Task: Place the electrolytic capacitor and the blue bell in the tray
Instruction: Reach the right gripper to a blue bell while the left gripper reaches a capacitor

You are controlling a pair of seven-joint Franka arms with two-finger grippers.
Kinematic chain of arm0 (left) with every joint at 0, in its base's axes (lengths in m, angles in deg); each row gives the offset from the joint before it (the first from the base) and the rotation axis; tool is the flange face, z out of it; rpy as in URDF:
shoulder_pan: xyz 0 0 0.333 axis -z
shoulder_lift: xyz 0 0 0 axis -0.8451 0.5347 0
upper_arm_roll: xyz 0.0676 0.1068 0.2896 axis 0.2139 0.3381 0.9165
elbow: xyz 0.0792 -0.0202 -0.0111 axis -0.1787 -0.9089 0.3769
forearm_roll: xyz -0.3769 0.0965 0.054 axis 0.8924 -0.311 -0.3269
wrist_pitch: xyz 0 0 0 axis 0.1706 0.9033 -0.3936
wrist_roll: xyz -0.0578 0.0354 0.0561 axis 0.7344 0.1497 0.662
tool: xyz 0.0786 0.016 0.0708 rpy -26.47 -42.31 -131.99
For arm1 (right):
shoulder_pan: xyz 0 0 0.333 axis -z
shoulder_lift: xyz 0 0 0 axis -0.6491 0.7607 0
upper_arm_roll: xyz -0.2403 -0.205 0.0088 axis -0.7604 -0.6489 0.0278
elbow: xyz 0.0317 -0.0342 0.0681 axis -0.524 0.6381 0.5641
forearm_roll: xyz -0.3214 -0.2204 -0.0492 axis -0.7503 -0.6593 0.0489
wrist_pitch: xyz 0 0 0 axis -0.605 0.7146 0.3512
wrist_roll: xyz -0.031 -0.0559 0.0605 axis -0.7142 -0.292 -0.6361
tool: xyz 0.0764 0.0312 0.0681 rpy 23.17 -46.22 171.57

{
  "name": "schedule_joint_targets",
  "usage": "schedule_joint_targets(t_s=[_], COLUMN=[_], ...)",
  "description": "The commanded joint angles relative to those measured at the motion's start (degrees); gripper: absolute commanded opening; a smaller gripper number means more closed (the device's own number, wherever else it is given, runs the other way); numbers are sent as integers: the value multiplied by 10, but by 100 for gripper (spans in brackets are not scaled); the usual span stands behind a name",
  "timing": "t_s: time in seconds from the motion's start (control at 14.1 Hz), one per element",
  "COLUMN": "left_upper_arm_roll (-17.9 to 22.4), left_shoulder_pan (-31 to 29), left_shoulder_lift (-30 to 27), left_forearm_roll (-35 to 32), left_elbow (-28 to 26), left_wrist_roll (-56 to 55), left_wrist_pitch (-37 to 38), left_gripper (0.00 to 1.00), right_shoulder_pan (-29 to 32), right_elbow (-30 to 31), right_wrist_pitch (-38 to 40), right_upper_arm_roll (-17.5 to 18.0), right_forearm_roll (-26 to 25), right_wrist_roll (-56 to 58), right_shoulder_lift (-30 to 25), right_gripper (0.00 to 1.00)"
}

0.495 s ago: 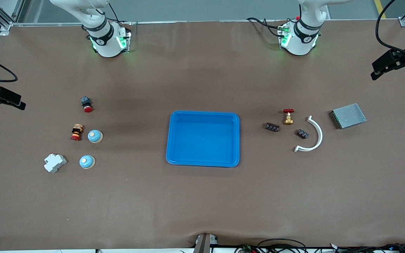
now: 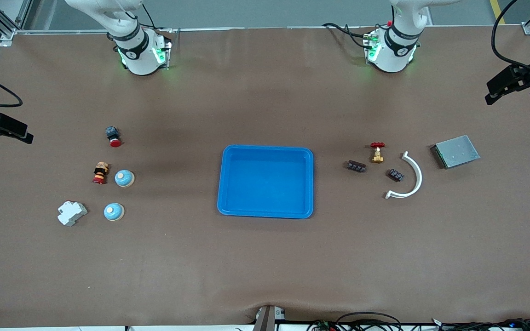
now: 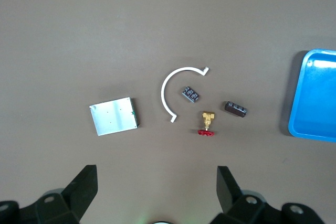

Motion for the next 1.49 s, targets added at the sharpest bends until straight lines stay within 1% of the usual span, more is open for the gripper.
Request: schedule_joint_targets(t_s=[0.0, 0.07, 0.21, 0.28, 0.42, 0.5, 0.78, 0.92, 1.06, 1.42], left_upper_arm_roll=[-2, -3, -4, -10, -15, -23, -60, -80, -95, -134], left_shoulder_pan=[0, 1, 7, 9, 10, 10, 9, 9, 9, 9], left_shoulder_lift=[16, 21, 35, 44, 57, 58, 58, 58, 58, 58], left_forearm_roll=[-3, -1, 4, 4, 5, 5, 6, 6, 6, 3], left_elbow=[6, 5, 1, 0, -8, -16, -78, -104, -130, -201], left_wrist_roll=[8, 6, -3, -5, -27, -46, -160, -212, -259, -353], left_wrist_pitch=[2, 0, -9, -15, -27, -36, -91, -115, -136, -202], left_gripper=[100, 100, 100, 100, 100, 100, 100, 100, 100, 100], right_shoulder_pan=[4, 2, 0, 0, 1, 1, -8, -14, -14, -15], right_elbow=[50, 85, 174, 208, 254, 282, 386, 418, 433, 441], right_wrist_pitch=[-19, -47, -104, -125, -165, -193, -326, -386, -443, -571], right_upper_arm_roll=[1, 1, 3, 3, 3, 3, 4, 4, 4, 5], right_forearm_roll=[8, 7, 7, 7, 6, 6, 6, 6, 7, 7], right_wrist_roll=[1, 0, 0, 0, 0, 0, 0, -1, -1, -2], right_shoulder_lift=[-30, -47, -81, -87, -85, -84, -79, -56, -18, 86], right_gripper=[100, 100, 100, 100, 100, 100, 100, 100, 100, 100])
